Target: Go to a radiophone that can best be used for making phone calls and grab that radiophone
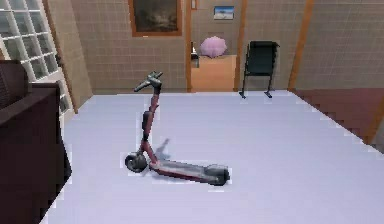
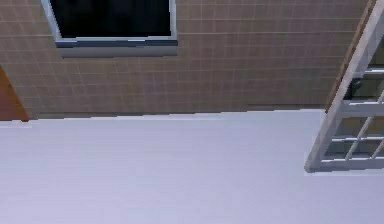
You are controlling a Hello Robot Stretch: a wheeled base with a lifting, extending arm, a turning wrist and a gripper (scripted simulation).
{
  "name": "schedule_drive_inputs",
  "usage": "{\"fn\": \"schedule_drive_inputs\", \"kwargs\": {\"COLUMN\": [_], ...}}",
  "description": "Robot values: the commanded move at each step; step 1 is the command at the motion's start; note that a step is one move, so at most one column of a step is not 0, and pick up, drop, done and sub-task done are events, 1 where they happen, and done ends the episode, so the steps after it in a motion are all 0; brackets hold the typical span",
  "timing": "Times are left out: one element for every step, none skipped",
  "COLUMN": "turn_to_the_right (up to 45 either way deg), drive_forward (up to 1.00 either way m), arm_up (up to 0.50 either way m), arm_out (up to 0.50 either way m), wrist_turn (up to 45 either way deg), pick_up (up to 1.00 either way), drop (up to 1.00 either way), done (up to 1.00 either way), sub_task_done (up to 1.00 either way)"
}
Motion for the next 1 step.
{"fn": "schedule_drive_inputs", "kwargs": {"turn_to_the_right": [-27.0], "drive_forward": [0.00], "arm_up": [0.00], "arm_out": [0.00], "wrist_turn": [0.0], "pick_up": [0.00], "drop": [0.00], "done": [0.00], "sub_task_done": [0.00]}}
